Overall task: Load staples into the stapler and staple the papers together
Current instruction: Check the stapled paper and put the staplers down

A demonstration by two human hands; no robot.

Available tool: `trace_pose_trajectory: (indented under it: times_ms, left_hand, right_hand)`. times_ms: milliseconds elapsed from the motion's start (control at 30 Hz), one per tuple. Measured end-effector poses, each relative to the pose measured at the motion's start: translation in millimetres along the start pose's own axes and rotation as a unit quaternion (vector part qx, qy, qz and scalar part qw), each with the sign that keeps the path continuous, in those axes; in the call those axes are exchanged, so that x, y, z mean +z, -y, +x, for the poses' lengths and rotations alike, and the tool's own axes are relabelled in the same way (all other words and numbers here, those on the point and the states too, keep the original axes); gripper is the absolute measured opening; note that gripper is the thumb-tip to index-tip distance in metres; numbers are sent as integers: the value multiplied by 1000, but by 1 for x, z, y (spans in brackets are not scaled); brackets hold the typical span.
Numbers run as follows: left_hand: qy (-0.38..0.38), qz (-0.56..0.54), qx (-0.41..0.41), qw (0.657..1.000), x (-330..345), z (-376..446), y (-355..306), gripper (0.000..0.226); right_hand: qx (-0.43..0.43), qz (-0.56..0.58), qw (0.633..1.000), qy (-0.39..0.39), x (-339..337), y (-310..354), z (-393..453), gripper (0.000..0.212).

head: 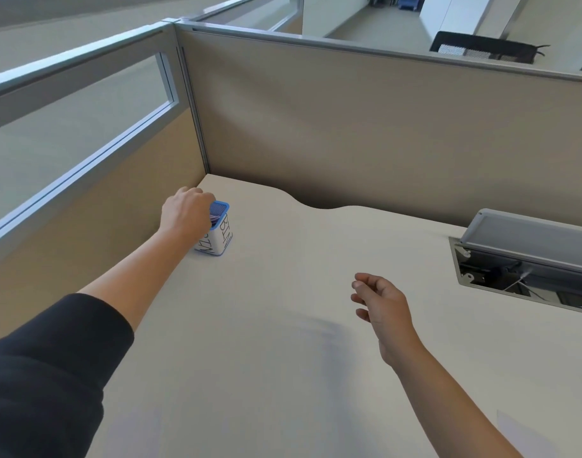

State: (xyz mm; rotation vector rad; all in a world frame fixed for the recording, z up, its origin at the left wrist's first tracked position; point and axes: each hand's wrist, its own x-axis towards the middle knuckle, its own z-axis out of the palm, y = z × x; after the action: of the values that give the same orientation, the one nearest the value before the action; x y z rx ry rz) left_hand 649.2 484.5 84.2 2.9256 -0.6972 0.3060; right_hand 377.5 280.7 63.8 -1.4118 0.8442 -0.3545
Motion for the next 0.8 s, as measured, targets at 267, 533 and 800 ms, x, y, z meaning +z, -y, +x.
trace_pose_trajectory:
  times_ms: [267, 533, 800]
  left_hand:
    - [10, -80, -3, 997, -13, -37, -45, 37]
    - [23, -152, 23, 988, -27, -122, -118, 33]
    - [73, -217, 88, 969, -29, -209, -224, 32]
  right_hand:
    - [-21, 13, 1000, 5, -10, 14, -21, 12]
    - [-54, 13, 998, -12, -65, 29, -64, 10]
    - [-41, 2, 996, -80, -165, 12, -106, 9]
